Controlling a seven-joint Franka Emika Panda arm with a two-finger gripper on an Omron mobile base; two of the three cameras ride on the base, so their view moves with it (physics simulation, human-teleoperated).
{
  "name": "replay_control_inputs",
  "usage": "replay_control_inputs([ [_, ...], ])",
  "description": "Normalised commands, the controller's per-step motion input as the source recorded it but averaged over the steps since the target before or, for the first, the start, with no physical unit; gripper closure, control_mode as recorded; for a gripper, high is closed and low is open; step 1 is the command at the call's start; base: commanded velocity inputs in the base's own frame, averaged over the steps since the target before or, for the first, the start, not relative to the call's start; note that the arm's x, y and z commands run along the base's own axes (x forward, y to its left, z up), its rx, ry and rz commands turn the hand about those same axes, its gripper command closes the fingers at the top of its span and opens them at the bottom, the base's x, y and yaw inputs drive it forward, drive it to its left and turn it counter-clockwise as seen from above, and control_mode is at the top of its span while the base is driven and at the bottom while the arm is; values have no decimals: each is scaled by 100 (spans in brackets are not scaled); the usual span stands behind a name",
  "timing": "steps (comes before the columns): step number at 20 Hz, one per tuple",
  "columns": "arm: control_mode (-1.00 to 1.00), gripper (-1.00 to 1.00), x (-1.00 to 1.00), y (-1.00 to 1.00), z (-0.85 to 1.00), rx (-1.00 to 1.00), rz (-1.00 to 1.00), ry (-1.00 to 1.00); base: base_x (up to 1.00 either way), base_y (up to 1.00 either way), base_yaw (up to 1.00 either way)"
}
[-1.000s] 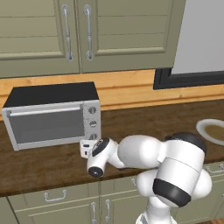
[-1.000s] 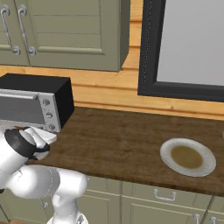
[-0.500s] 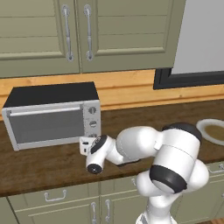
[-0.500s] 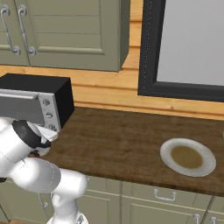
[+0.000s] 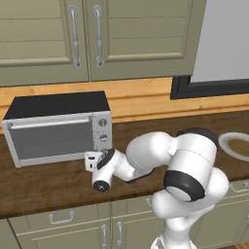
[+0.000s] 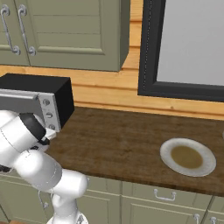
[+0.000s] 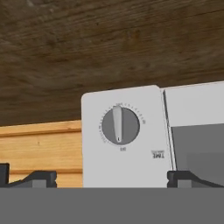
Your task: Pick up the kebab skewer and baguette bread, and place them inside the toaster oven. Close the toaster oven door and start by setting the timer.
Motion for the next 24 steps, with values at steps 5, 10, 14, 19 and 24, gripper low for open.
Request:
replay_control_inputs([
  [5,-100,-100,6,2,-11,0,1,0,0,0,0],
  [10,-100,-100,8,0,-20,0,0,0,0,0,0],
  [14,-100,-100,13,-1,-12,0,1,0,0,0,0],
  [19,-100,-100,12,-9,-10,0,2,0,0,0,0],
  [24,-100,-100,21,-1,-8,0,2,-1,0,0,0],
])
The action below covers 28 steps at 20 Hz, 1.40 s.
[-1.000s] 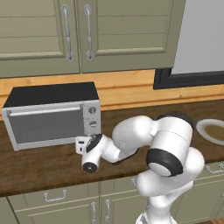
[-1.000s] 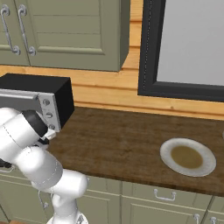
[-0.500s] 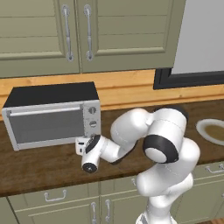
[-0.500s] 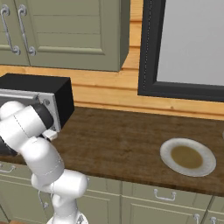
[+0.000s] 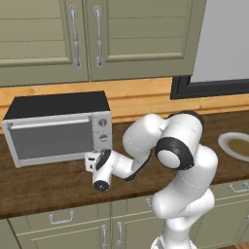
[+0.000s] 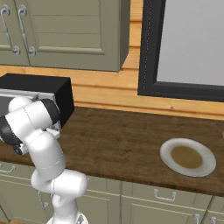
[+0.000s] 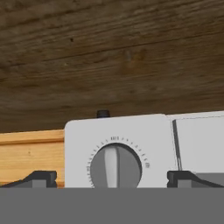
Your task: Pick up the kebab skewer and baguette bread, and place them inside the toaster oven. Close the toaster oven door and start by setting the timer.
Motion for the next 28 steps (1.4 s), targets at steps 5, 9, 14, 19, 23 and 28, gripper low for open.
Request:
replay_control_inputs([
  [5,-100,-100,17,0,0,0,2,-3,0,0,0],
  [9,-100,-100,1,0,-12,0,1,-1,0,0,0],
  [14,-100,100,8,0,-1,0,0,-2,0,0,0],
  [19,-100,100,7,0,0,0,0,-1,0,0,0],
  [23,-100,100,0,0,0,1,0,0,0,0,0],
  [28,-100,100,0,-5,0,7,0,0,0,0,0],
])
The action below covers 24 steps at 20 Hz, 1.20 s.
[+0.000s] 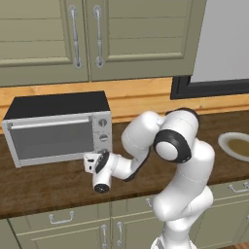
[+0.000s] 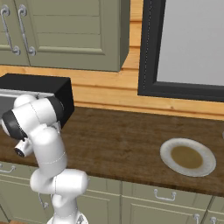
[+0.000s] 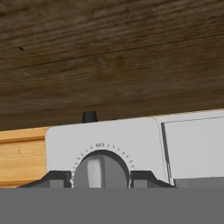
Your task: Pick up the kebab skewer and baguette bread, and place them inside the toaster oven. Close the toaster oven door and start by setting the timer.
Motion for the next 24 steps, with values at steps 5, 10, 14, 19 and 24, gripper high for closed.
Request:
replay_control_inputs([
  [5,-100,100,0,-25,0,9,0,0,0,0,0],
  [10,-100,100,0,-25,0,17,0,0,0,0,0],
  [14,-100,100,0,-7,0,23,0,0,0,0,0],
  [19,-100,100,0,-1,0,25,0,0,0,0,0],
  [24,-100,100,5,-3,0,25,0,0,0,0,0],
])
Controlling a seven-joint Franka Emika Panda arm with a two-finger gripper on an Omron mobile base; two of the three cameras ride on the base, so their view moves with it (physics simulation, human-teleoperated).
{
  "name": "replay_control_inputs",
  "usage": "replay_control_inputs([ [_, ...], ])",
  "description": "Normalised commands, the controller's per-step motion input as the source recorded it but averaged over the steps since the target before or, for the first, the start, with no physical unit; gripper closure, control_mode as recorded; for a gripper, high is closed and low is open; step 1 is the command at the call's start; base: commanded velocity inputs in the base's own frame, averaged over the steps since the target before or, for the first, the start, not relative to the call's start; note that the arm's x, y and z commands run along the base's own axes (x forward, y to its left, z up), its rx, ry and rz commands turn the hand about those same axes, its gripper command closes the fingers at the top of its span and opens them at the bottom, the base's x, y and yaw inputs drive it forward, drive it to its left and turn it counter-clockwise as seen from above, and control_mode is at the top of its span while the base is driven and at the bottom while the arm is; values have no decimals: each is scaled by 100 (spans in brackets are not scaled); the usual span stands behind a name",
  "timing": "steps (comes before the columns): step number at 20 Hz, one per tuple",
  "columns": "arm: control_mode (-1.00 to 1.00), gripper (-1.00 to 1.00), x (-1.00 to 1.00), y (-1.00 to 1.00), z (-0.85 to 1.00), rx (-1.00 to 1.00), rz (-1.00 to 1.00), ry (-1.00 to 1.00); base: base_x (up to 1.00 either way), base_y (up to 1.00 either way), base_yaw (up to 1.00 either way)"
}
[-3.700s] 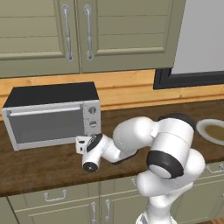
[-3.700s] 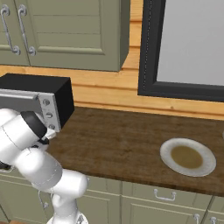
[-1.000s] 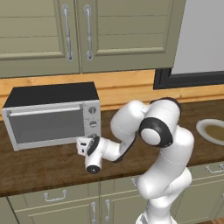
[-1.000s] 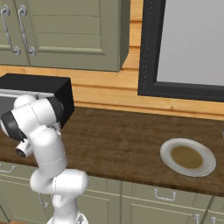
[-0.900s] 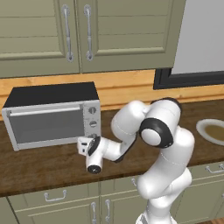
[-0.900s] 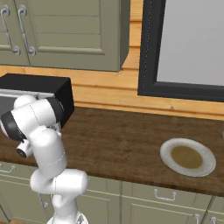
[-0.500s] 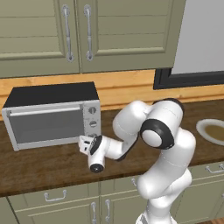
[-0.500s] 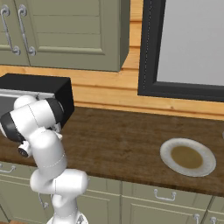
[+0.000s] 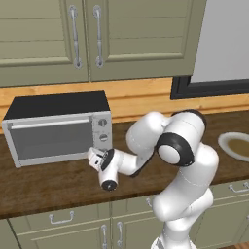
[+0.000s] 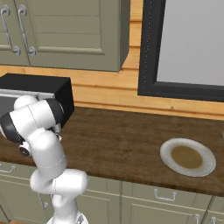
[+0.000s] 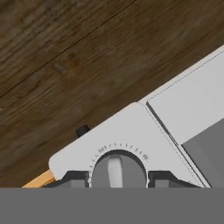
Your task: Pick up the kebab skewer and baguette bread, and place them inside the toaster oven. Close the toaster oven door and start by setting the timer.
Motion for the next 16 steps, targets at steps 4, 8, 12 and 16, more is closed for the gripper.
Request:
replay_control_inputs([
  [4,-100,100,4,-3,0,27,-3,0,0,0,0],
  [8,-100,100,5,0,0,31,-7,0,0,0,0],
  [12,-100,100,0,0,0,36,-10,0,0,0,0],
  [16,-100,100,-1,0,-8,36,-11,-1,0,0,0],
])
